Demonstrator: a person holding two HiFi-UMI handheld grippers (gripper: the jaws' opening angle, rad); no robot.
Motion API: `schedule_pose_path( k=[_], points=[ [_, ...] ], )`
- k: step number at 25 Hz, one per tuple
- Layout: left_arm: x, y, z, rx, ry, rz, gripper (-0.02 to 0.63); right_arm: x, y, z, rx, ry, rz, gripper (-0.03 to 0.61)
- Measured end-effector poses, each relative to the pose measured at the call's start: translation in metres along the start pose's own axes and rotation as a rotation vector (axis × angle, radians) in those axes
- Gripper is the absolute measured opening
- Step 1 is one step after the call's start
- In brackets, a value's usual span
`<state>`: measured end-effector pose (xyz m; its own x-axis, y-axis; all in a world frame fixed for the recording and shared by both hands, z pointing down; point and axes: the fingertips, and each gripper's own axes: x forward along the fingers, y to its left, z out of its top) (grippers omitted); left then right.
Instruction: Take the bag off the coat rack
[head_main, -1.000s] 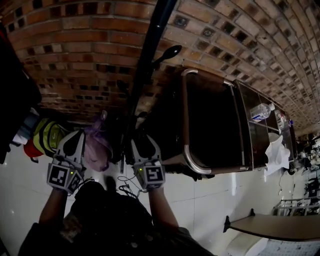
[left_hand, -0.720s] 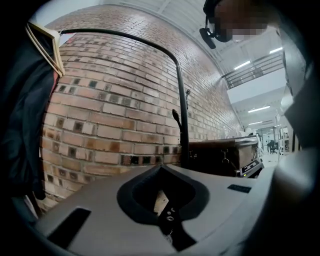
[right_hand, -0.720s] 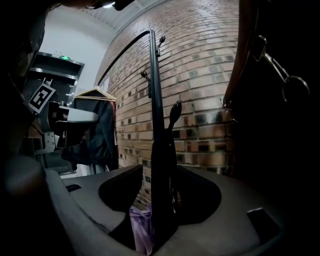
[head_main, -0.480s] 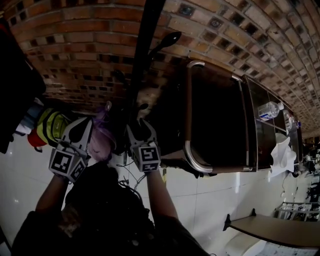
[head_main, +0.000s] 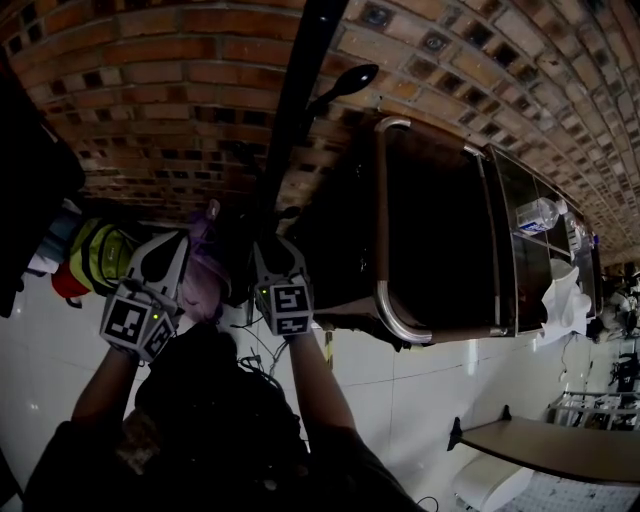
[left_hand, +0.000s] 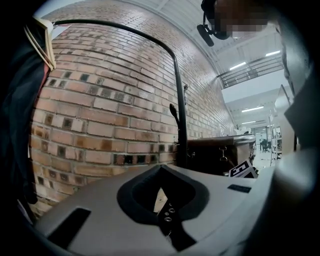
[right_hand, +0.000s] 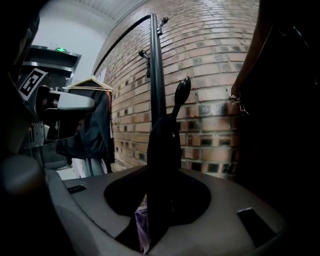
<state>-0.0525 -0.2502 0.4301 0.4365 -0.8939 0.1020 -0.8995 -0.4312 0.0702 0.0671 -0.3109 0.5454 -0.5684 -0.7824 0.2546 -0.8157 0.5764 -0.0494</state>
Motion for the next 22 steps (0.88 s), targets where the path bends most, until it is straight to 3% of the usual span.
schedule_pose_path(
  k=[5, 15, 22],
  points=[
    [0.005, 0.01, -0.001, 0.008, 0.009, -0.014, 0.035, -0.001, 0.002, 0.001, -0.036, 0.016, -0.028, 0.022],
    [0.015, 0.02, 0.0, -0.002, 0.019, -0.039, 0.037, -0.032, 0.028, 0.044, 0.081, -0.096, 0.068, 0.014],
    [0.025, 0.017, -0.005, -0.013, 0.034, -0.096, 0.037, -0.041, 0.026, 0.076, 0.134, -0.151, 0.086, 0.014]
  ],
)
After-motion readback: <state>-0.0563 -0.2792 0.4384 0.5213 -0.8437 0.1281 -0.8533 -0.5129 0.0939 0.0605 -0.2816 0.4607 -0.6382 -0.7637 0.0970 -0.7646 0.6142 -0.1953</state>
